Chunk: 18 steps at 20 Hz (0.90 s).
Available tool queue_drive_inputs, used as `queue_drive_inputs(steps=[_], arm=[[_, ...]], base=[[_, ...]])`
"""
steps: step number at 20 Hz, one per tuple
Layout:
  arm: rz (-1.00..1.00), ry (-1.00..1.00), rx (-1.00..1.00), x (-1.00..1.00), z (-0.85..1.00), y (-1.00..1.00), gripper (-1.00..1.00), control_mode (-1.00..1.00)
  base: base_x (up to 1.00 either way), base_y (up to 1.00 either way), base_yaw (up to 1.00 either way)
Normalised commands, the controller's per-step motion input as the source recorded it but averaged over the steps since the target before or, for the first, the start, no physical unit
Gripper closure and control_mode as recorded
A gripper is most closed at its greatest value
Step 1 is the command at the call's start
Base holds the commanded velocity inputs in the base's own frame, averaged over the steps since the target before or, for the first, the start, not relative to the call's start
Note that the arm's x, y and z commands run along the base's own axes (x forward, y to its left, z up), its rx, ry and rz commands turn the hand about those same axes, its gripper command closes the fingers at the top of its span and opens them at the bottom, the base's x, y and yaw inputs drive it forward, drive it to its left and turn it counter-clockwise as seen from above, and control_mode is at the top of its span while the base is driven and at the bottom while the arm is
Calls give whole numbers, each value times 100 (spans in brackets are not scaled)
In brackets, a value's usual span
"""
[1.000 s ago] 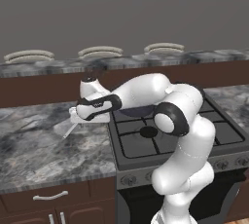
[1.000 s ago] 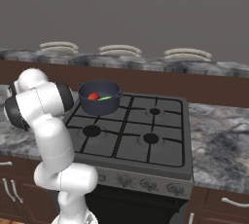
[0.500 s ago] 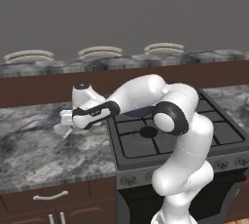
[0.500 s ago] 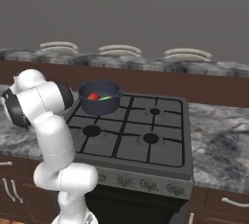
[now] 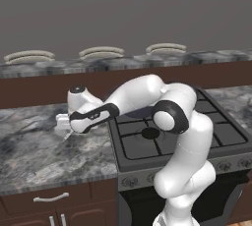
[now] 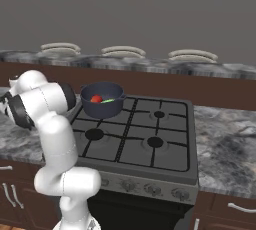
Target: Put the corn and onion in the pot. Retrieve the spatula and lightly stir the vegetables in the pot.
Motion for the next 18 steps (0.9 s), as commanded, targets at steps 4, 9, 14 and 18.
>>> queue_drive_inputs(steps=[4, 9, 14, 18], arm=[[2, 18, 0, 6, -18, 4, -100, -100], [0, 11, 0, 26, -2, 17, -100, -100], [0, 1, -2, 42, -11, 27, -100, -100], [0, 0, -3, 29, -31, 31, -100, -100]], base=[[0, 0, 0], [0, 0, 0], [0, 0, 0], [0, 0, 0]])
